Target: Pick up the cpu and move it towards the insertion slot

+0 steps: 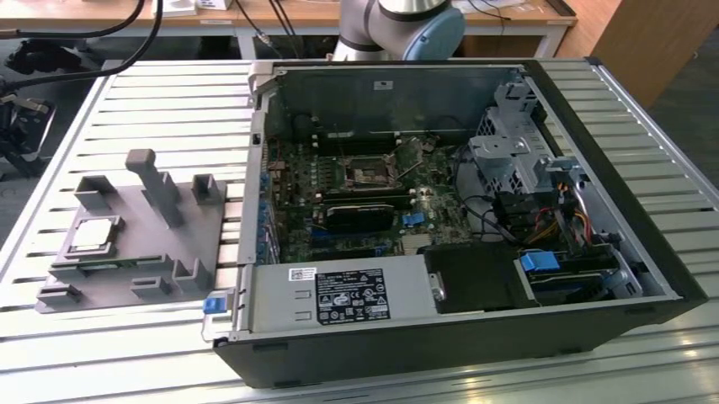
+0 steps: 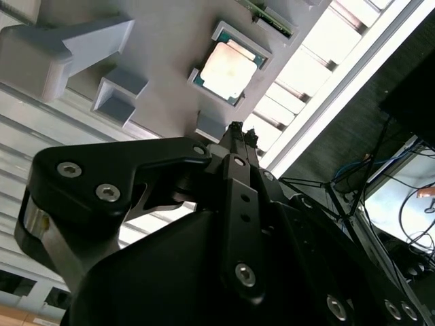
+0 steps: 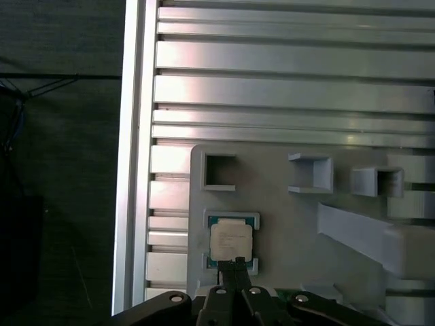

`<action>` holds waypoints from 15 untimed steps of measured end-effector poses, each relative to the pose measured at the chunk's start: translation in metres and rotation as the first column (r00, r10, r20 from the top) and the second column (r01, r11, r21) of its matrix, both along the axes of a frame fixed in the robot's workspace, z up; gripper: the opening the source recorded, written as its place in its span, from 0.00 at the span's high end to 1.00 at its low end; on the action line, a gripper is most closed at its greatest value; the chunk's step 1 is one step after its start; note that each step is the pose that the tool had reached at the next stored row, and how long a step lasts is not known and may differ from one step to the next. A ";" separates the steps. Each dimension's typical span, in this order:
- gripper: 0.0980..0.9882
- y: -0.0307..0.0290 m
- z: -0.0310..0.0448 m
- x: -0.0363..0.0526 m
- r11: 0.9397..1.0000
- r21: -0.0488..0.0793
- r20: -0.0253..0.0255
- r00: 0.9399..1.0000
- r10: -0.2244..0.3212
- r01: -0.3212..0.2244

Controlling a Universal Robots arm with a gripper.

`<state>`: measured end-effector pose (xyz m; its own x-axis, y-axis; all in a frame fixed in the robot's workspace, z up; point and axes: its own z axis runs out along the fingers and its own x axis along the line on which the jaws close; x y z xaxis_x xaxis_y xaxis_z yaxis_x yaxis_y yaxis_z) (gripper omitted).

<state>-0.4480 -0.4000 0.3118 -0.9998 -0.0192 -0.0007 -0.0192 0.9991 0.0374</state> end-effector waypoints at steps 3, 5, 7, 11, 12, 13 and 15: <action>0.99 -0.0002 -0.0009 0.0001 1.000 0.000 0.000 1.000 0.000 0.000; 0.99 -0.0003 -0.0014 0.0001 1.000 0.000 0.000 1.000 0.000 0.000; 0.99 -0.0003 -0.0022 0.0001 1.000 0.000 0.000 1.000 0.000 0.000; 0.99 -0.0003 -0.0039 0.0001 1.000 0.000 0.000 1.000 0.000 0.000; 0.99 -0.0003 -0.0044 0.0001 1.000 0.000 0.000 1.000 0.000 0.000; 0.99 -0.0003 -0.0048 0.0001 1.000 0.000 0.000 1.000 0.000 0.000; 0.99 -0.0003 -0.0056 0.0001 1.000 0.000 0.000 1.000 0.000 0.000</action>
